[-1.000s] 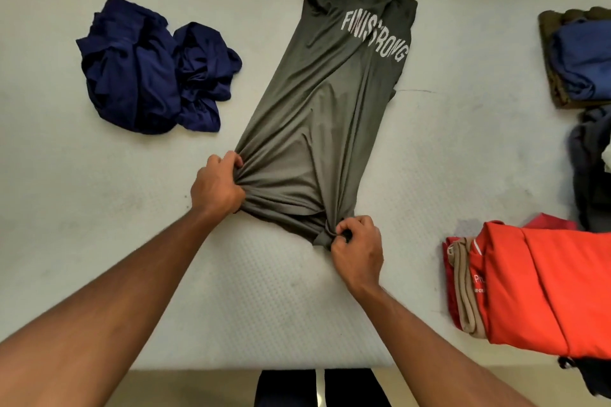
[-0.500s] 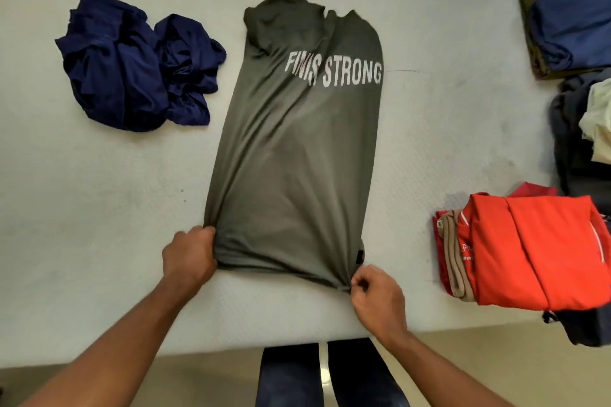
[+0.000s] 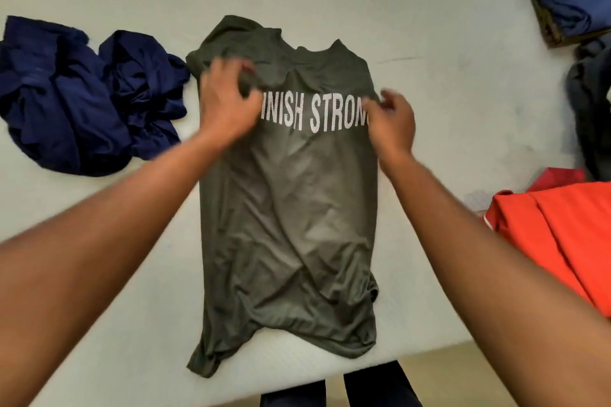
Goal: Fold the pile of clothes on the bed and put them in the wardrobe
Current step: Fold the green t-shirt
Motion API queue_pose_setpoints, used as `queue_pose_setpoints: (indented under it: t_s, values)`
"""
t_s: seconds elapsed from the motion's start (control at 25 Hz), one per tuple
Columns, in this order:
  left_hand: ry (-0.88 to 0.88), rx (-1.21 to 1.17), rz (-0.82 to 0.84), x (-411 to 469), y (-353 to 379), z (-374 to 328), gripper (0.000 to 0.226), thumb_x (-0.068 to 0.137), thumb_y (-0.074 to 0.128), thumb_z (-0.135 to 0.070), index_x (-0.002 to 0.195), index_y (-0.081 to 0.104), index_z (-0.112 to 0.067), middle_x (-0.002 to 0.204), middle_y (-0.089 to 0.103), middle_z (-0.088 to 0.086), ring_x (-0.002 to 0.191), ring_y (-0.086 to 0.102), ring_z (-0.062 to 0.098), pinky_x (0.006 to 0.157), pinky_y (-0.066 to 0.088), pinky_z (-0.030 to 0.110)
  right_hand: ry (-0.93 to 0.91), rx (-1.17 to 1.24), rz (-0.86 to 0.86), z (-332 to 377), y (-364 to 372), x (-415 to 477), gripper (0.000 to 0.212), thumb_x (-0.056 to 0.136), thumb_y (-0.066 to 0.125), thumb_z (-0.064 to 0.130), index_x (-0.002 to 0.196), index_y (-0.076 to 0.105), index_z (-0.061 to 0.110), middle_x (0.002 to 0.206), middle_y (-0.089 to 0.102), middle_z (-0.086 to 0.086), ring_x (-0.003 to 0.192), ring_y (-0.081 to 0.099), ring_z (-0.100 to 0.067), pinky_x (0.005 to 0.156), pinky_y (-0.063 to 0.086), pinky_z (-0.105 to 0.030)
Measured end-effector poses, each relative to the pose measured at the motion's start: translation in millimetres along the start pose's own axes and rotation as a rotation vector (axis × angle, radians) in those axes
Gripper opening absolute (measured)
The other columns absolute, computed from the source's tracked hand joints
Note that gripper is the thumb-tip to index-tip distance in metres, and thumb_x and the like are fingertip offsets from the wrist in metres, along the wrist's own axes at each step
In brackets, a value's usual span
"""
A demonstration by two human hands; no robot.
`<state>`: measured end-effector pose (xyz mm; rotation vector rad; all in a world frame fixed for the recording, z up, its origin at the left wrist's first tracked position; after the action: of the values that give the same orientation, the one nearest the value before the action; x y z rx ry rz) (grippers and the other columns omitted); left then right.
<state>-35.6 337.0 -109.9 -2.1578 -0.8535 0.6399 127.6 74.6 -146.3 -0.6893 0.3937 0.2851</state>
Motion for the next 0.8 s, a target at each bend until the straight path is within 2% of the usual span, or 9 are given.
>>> queue_pose_setpoints:
  t_s: [0.12,0.2,0.24,0.32,0.4,0.52,0.6,0.68,0.8]
  values:
    - [0.099,0.179,0.185,59,22,-35,0.065,0.082,0.059,-0.022,0.145,0.048,-0.027,0.151,0.042,0.004,0.141,0.035,0.028,0.114,0.029,0.047,0.041,0.064,0.15,31,45,43,0.031,0.081,0.078,0.037,0.107,0.069,0.024,0.108,0.074,0.005,0.098,0.069,-0.01,0.092,0.054,-0.029]
    - [0.166,0.357,0.396,71,47,-47,0.082,0.08,0.062,-0.02,0.155,0.032,-0.032,0.159,0.034,0.001,0.147,0.027,0.027,0.115,0.022,0.06,-0.052,0.047,0.299,59,59,40,0.012,0.077,0.077,0.018,0.08,0.065,0.021,0.078,0.069,0.01,0.072,0.064,-0.004,0.07,0.053,-0.021]
    - [0.186,0.422,0.445,73,54,-48,0.086,0.078,0.062,-0.019,0.156,0.027,-0.034,0.158,0.035,0.002,0.146,0.028,0.029,0.114,0.023,0.062,-0.116,0.062,0.344,70,59,36,0.018,0.074,0.072,0.009,0.071,0.06,0.021,0.067,0.061,0.011,0.062,0.056,-0.003,0.06,0.048,-0.019]
    - [0.207,0.487,0.447,79,59,-46,0.079,0.077,0.062,-0.016,0.15,0.039,-0.035,0.147,0.044,0.006,0.138,0.036,0.033,0.111,0.029,0.06,-0.192,0.227,0.426,84,52,30,0.024,0.066,0.064,0.002,0.066,0.052,0.022,0.059,0.053,0.011,0.056,0.049,-0.006,0.052,0.04,-0.022]
    - [0.228,0.462,0.481,87,57,-47,0.052,0.078,0.061,-0.012,0.127,0.061,-0.029,0.125,0.056,0.008,0.124,0.05,0.035,0.101,0.04,0.049,-0.165,0.369,0.59,83,49,22,0.023,0.071,0.066,-0.002,0.075,0.058,0.019,0.067,0.063,0.008,0.062,0.058,-0.01,0.057,0.047,-0.024]
    - [0.264,0.37,0.516,89,50,-43,0.025,0.077,0.06,-0.005,0.099,0.068,-0.015,0.101,0.06,0.007,0.103,0.058,0.032,0.078,0.043,0.034,-0.245,-0.159,0.803,67,50,-1,0.028,0.081,0.075,0.007,0.094,0.065,0.029,0.088,0.071,0.011,0.079,0.068,-0.008,0.069,0.053,-0.025]
    - [0.342,0.309,0.404,78,34,-43,0.022,0.074,0.062,-0.004,0.093,0.067,-0.012,0.1,0.055,0.007,0.098,0.053,0.029,0.077,0.042,0.035,-0.349,-0.549,0.766,52,48,-12,0.027,0.077,0.075,0.007,0.079,0.061,0.029,0.081,0.065,0.011,0.078,0.065,-0.014,0.064,0.045,-0.029]
    - [0.399,0.273,0.313,55,16,-36,0.015,0.071,0.062,-0.003,0.083,0.062,-0.013,0.1,0.053,0.006,0.095,0.047,0.027,0.075,0.039,0.036,-0.541,-0.687,0.638,58,50,-36,0.022,0.074,0.069,0.007,0.071,0.053,0.022,0.076,0.057,0.004,0.08,0.061,-0.027,0.061,0.042,-0.033]
    - [0.526,0.257,0.291,11,-1,-21,0.012,0.063,0.056,-0.003,0.071,0.058,-0.011,0.102,0.061,0.005,0.091,0.049,0.031,0.071,0.044,0.041,-0.911,-0.697,0.469,68,56,-90,0.016,0.071,0.066,0.014,0.083,0.055,0.015,0.086,0.059,-0.004,0.085,0.06,-0.033,0.061,0.045,-0.036]
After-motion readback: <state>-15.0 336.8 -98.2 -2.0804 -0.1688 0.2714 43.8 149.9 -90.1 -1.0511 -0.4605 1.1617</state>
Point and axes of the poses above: each hand's wrist, its own x-axis towards the middle knuckle, its own y-axis out of the palm, z = x × y, the point moved 9 cm from there along x, towards the middle knuckle
